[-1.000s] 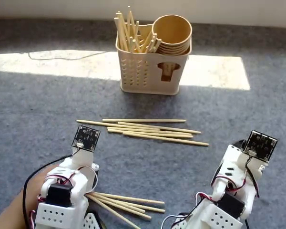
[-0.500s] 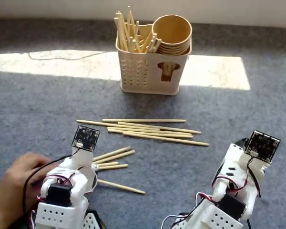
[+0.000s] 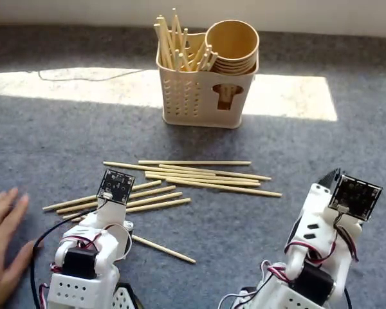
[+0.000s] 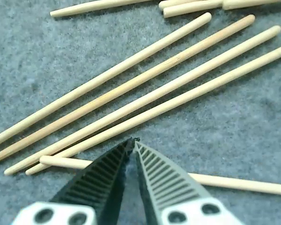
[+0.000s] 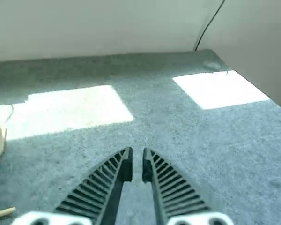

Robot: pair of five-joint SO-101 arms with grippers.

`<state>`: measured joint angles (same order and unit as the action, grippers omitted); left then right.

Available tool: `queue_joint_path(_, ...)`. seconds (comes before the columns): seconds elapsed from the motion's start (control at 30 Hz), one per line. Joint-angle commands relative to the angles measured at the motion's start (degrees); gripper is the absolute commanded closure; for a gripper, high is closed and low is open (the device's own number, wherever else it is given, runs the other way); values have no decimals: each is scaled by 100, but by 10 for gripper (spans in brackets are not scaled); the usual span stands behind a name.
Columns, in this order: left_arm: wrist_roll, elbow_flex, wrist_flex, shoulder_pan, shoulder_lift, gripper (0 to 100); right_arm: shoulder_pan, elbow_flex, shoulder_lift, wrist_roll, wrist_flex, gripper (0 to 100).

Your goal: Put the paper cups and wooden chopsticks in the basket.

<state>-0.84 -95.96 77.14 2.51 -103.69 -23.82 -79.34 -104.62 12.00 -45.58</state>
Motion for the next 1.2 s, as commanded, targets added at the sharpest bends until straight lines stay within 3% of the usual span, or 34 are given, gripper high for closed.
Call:
queue_joint_path(0.0,-9,-119,35,-4,-48,993,655,725,57,44,-145,900)
queue_joint_path(0.27,-9,-119,35,-4,-48,993,2000,2949,2149,35,-1367,900)
queue_joint_path(0.5,-9,-119,35,-4,-48,993,3670,4681,4400,18,-3029,900)
queue_joint_path(0.63,-9,-119,35,-4,-48,993,4602,5103,5095,53,-3398,900)
queue_joint_path(0.93,-9,-119,35,-4,-48,993,6976,3547,5569,53,-2905,900)
queue_joint_path(1.17,-9,-119,35,-4,-48,993,7538,1393,5578,53,-1042,901)
